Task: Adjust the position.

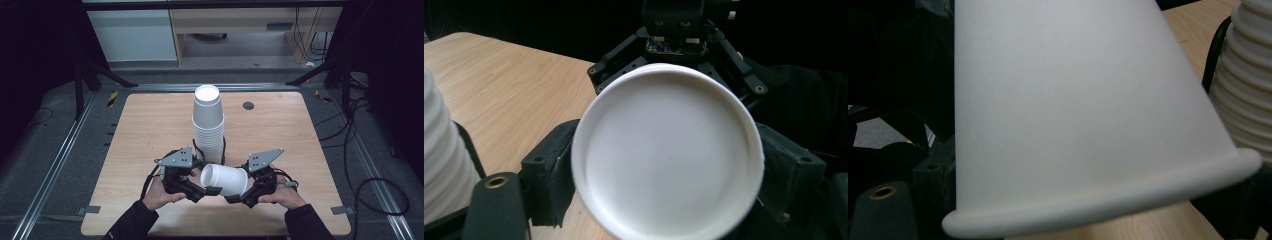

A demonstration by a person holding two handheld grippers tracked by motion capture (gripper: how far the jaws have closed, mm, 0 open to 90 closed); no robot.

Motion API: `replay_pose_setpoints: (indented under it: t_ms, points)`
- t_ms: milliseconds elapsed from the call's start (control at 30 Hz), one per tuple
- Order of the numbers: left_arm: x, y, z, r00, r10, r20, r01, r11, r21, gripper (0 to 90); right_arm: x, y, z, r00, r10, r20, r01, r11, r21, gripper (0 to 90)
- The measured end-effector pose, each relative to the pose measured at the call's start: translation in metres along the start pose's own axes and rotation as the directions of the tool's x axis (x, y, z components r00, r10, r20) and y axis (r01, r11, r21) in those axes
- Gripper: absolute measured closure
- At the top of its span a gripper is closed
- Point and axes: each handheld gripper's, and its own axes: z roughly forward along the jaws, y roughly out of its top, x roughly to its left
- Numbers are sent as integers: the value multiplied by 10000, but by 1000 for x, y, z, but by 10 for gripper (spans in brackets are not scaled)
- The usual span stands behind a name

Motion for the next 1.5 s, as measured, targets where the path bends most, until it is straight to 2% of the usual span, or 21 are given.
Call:
replay_pose_setpoints:
  t_ms: [133, 300, 500, 733, 933, 1033, 1233, 1500]
  points:
    - [1, 1, -9, 9999, 17, -126, -17, 10000, -16, 183, -1, -1, -3, 9999, -26, 127, 24, 9999, 138, 110]
    - [6, -2, -17, 9993, -154, -355, 158, 9998, 96, 167, -4, -1, -10, 9990, -78, 451, 68, 9997, 220, 107]
    - [11, -7, -15, 9975, -232, -662, 265, 9985, 489, 160, -8, -2, -21, 9957, -134, 915, 113, 9997, 233, 105]
    - [14, -15, -11, 9955, -262, -916, 360, 9936, 1067, 157, -11, 0, -25, 9885, -520, 1420, 408, 9959, 812, 104]
    - [16, -22, -10, 9930, -309, -1139, 461, 9900, 1331, 163, -15, 7, -28, 9865, -817, 1419, 671, 9922, 1050, 103]
    - [17, -24, -9, 9920, -330, -1222, 520, 9864, 1559, 165, -19, 9, -25, 9854, -1047, 1341, 842, 9851, 1501, 102]
    - [19, -27, -6, 9934, -383, -1085, 566, 9836, 1710, 165, -23, 11, -10, 9840, -1384, 1121, 1100, 9673, 2285, 101]
    - [16, -29, 5, 9964, -289, -795, 446, 9781, 2034, 157, -19, 12, 4, 9801, -1735, 959, 1406, 9494, 2808, 101]
